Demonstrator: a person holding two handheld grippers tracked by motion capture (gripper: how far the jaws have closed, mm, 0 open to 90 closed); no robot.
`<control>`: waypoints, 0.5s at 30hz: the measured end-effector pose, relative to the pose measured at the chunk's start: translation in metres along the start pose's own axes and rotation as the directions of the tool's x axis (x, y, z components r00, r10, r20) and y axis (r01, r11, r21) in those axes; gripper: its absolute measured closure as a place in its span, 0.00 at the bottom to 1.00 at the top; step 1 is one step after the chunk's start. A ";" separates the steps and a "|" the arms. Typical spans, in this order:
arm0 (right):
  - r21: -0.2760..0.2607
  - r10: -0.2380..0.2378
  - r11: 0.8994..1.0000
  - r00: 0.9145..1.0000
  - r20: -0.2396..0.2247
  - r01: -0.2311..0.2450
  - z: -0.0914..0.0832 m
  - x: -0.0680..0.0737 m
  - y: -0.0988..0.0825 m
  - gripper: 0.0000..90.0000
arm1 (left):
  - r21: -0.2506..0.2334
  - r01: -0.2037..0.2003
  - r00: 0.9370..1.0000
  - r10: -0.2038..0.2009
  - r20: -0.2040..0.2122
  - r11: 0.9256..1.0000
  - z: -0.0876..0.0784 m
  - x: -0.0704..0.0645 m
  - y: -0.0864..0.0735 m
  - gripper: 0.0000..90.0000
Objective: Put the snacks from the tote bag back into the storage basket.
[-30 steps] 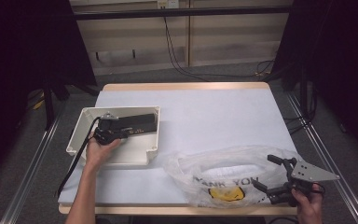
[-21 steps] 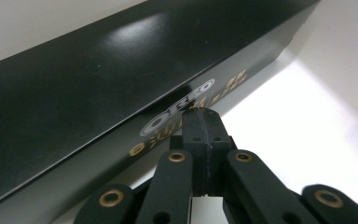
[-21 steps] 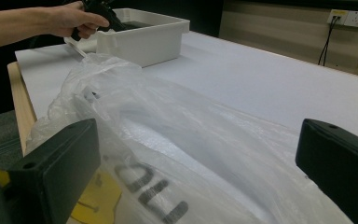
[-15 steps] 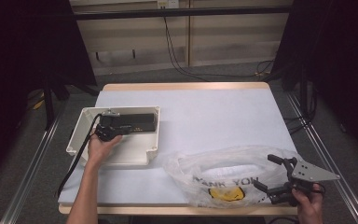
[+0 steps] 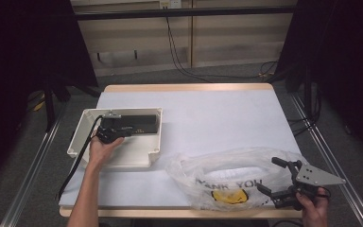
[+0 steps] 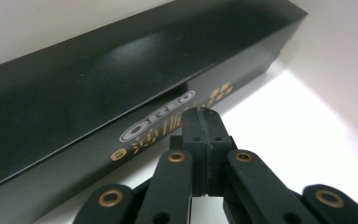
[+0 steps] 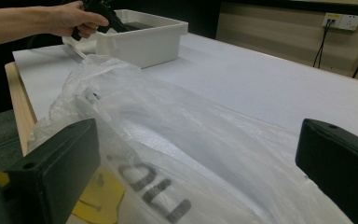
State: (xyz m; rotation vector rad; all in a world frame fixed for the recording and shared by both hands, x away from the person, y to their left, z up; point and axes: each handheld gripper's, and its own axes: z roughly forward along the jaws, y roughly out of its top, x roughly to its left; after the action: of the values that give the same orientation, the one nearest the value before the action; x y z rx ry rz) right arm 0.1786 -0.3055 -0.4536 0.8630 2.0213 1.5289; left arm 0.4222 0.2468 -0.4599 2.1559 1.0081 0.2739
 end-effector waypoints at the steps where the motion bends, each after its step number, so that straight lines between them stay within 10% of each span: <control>1: 0.002 -0.002 1.000 1.000 -0.001 0.002 0.000 0.000 0.000 0.00 | -0.010 -0.008 1.000 0.008 -0.006 1.000 -0.002 -0.001 0.000 0.97; 15: -0.005 -0.001 1.000 1.000 0.008 0.001 -0.001 0.000 0.002 0.00 | -0.102 -0.084 0.995 0.079 -0.052 0.991 -0.043 -0.022 -0.002 0.42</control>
State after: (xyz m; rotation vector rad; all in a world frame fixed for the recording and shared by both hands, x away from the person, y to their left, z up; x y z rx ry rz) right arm 0.1781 -0.3065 -0.4517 0.8643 2.0111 1.5269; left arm 0.3866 0.2545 -0.4278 2.1071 0.9128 0.4103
